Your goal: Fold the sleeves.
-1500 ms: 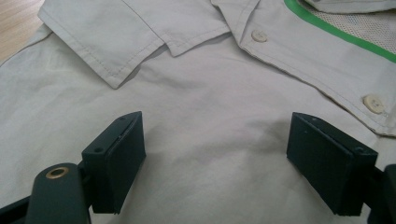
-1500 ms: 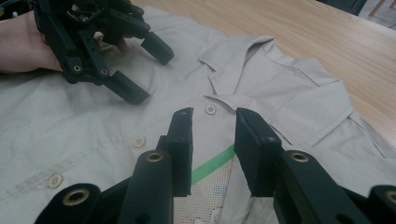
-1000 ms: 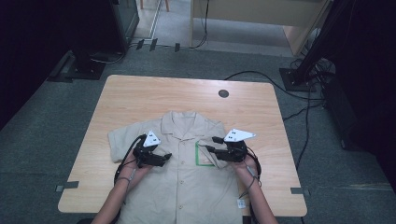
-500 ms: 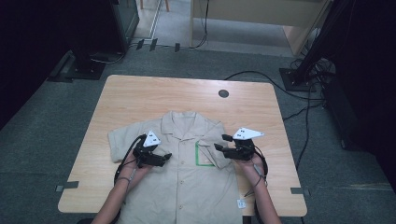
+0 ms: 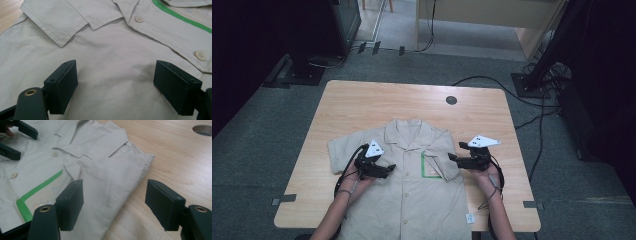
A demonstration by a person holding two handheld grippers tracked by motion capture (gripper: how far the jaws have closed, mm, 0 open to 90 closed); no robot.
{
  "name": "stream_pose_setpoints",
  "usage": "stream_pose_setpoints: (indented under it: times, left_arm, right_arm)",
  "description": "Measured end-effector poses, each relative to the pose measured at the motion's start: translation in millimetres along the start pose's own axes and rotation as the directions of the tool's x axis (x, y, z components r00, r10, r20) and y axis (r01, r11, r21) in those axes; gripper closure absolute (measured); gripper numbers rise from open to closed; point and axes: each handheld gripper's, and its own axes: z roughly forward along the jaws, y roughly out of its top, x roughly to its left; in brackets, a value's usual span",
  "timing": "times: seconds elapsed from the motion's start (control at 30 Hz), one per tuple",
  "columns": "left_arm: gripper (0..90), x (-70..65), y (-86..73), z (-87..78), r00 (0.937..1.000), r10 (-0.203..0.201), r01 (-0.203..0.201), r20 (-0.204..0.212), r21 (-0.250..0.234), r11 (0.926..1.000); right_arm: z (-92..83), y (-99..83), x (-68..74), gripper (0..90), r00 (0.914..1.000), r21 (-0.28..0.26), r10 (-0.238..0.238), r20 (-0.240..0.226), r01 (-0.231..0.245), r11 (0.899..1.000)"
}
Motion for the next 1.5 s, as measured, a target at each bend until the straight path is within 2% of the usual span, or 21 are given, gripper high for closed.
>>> stream_pose_setpoints:
  times: [0.33,0.5,0.73,0.87,1.27,1.5]
  left_arm:
    - [19.4,0.0,0.0,0.0,1.0,0.0,0.0,0.0,0.0,1.0]
    - [19.5,0.0,0.0,0.0,1.0,0.0,0.0,0.0,0.0,1.0]
    - [19.4,-0.1,0.0,0.0,1.0,0.001,-0.001,0.0,0.0,1.0]
    - [19.4,-0.1,0.0,0.0,1.0,0.002,-0.002,0.0,0.0,1.0]
    - [19.4,-0.1,0.1,0.0,1.0,0.002,-0.002,0.0,0.002,1.0]
    - [19.4,0.0,0.2,-0.1,1.0,0.002,-0.002,0.001,0.003,1.0]
  right_arm:
    - [-2.4,-7.6,-13.7,19.3,0.9996,0.036,0.01,0.027,-0.011,0.999]
    - [-3.0,-10.7,-15.5,18.0,0.9988,0.055,-0.014,0.047,0.012,0.998]
    - [-4.2,-14.3,-20.2,14.8,0.9981,0.06,-0.007,0.062,0.004,0.998]
    - [-6.2,-16.5,-23.7,14.6,0.9951,0.066,-0.002,0.099,-0.005,0.998]
    - [-9.9,-23.7,-33.1,14.6,0.9923,0.095,0.022,0.122,-0.033,0.995]
    - [-12.1,-25.4,-37.0,14.6,0.9899,0.105,0.02,0.14,-0.035,0.994]
